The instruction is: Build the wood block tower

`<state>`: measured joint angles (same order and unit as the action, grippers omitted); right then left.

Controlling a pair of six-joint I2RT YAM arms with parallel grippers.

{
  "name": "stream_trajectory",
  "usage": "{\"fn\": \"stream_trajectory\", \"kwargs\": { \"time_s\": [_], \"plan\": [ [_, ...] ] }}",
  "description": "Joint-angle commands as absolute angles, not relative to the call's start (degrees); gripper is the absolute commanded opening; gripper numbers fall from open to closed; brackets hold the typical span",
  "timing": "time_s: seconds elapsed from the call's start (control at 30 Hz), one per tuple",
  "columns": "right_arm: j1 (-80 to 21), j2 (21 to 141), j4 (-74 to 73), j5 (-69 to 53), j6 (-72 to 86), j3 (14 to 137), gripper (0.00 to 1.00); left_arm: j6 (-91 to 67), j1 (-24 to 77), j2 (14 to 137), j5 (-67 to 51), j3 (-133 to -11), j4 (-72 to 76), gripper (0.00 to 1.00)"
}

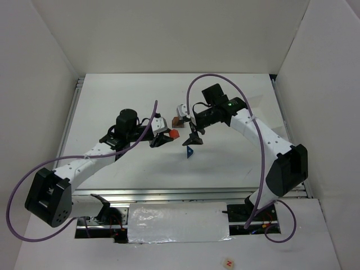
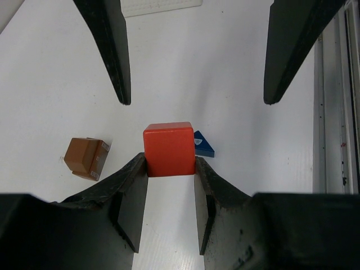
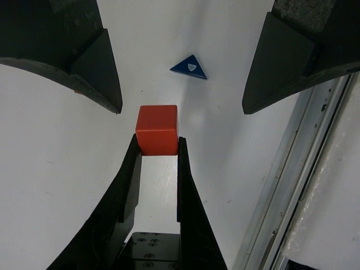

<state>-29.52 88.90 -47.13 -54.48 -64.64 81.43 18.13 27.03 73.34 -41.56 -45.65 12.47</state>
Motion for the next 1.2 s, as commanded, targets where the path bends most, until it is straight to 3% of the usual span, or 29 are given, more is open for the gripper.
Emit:
{"fn": "stream_trajectory", "kwargs": {
  "time_s": [0.0, 0.47, 0.57, 0.67, 0.77, 1.17],
  "plan": [
    [-30.32, 89.38, -41.41, -56.43, -58.73, 81.74, 0.95, 20.22, 26.89, 72.86, -44.3, -46.5, 16.87, 0.0],
    [-32.08, 94.13, -37.53, -54.23, -54.49, 83.14, 0.89, 20.39, 26.89, 70.84, -43.59, -44.91, 17.14, 0.0],
    [-32.34, 94.66, -38.76, -53.53, -55.02, 83.41, 0.82, 20.13, 26.72, 70.23, -42.98, -44.56, 17.31, 0.0],
    [-32.34, 94.22, -38.24, -54.14, -55.2, 82.79, 0.68, 20.39, 26.63, 69.87, -43.15, -44.47, 17.05, 0.0],
    [-32.34, 93.25, -37.53, -55.45, -55.11, 81.83, 0.6, 20.56, 26.63, 69.87, -43.15, -44.47, 16.79, 0.0],
    [-32.08, 91.85, -36.39, -56.69, -53.62, 81.74, 0.66, 21.01, 26.63, 69.35, -42.63, -43.86, 15.91, 0.0]
  ]
}}
